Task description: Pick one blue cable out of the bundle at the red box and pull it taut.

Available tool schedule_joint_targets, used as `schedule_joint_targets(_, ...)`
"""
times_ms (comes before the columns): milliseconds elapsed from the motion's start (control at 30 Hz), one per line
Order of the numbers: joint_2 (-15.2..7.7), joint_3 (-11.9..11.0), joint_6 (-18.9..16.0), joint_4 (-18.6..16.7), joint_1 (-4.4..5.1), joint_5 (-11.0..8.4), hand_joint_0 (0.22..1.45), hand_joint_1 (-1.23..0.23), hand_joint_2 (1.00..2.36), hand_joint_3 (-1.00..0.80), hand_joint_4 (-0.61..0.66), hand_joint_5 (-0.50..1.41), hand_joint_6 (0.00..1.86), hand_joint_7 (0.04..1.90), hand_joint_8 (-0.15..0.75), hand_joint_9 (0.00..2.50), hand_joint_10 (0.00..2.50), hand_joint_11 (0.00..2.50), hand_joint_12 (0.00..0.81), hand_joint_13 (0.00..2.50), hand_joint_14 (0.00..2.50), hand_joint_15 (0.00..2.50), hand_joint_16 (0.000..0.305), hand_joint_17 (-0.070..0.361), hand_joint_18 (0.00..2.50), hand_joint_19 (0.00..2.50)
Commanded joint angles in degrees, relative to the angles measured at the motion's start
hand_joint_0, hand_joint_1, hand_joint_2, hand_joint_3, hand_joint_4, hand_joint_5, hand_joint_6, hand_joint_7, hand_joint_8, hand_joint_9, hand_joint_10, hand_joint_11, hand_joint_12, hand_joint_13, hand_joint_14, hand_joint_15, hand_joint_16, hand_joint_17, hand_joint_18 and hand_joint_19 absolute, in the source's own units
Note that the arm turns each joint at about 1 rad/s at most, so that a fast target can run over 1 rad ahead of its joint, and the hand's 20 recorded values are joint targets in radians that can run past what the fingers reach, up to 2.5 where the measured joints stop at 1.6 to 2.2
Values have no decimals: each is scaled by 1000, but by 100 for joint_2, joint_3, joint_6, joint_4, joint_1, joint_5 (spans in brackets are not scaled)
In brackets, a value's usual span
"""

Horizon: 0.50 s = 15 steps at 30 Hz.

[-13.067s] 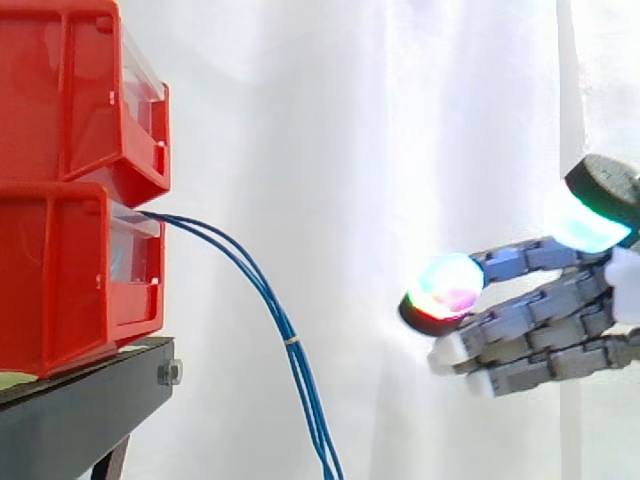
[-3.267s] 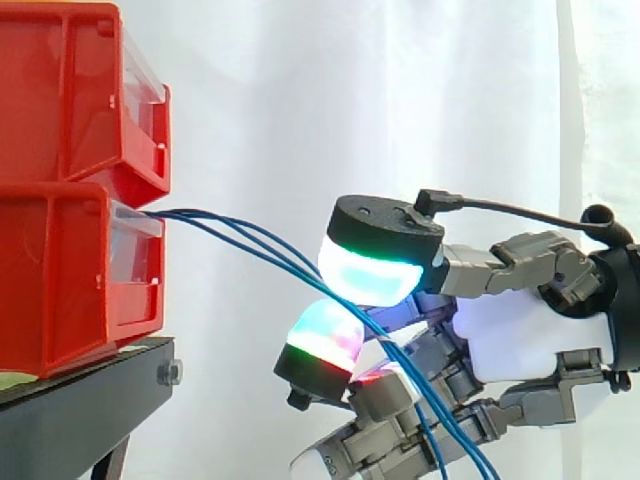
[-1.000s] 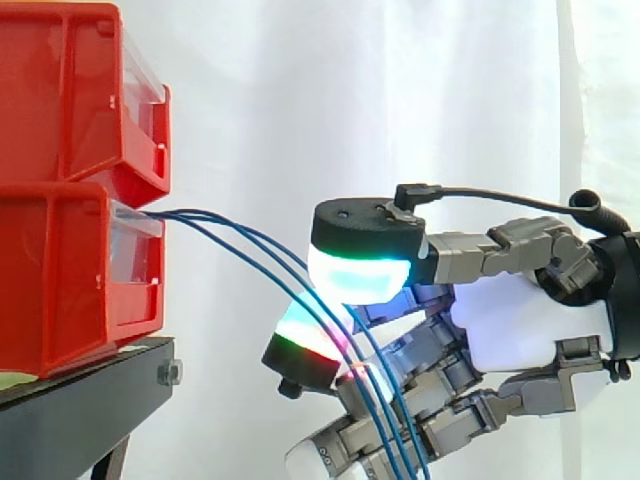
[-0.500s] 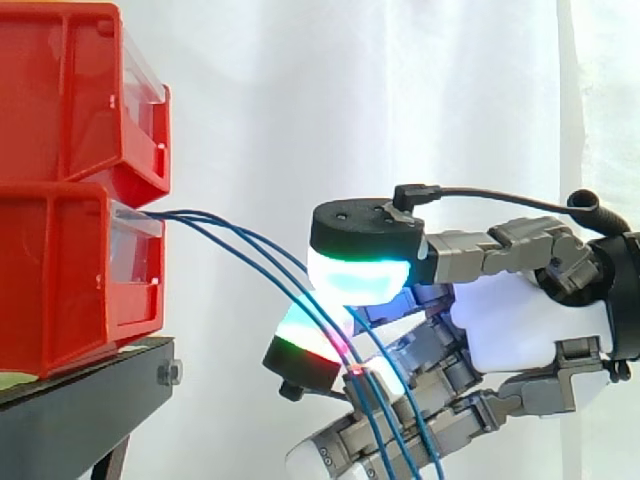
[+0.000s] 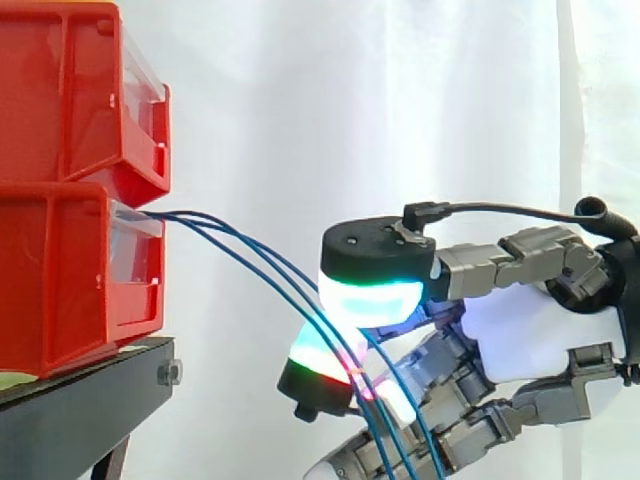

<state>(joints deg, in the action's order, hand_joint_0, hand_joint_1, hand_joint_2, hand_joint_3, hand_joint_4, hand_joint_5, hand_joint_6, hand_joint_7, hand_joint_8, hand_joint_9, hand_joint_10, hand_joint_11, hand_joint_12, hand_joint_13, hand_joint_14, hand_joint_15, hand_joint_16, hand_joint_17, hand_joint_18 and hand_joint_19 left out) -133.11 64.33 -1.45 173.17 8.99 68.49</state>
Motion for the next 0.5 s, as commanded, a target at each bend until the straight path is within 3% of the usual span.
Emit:
schedule_joint_targets(0, 48, 0, 4, 235, -3, -2, 603, -777, 1012, 26, 104, -155, 878, 1168, 431, 1000, 17, 815, 430, 622, 10, 273, 70, 158, 532, 286)
schedule_joint_targets(233, 285, 0, 13, 692, 6, -2, 602, -778, 1011, 35, 107, -153, 877, 1181, 444, 931, 18, 642, 447, 610, 8, 217, 71, 159, 538, 268)
schedule_joint_targets(467, 426, 0, 22, 868, 6, -64, 604, -779, 1010, 29, 110, -152, 876, 1177, 454, 888, 16, 505, 456, 581, 7, 178, 71, 159, 533, 259)
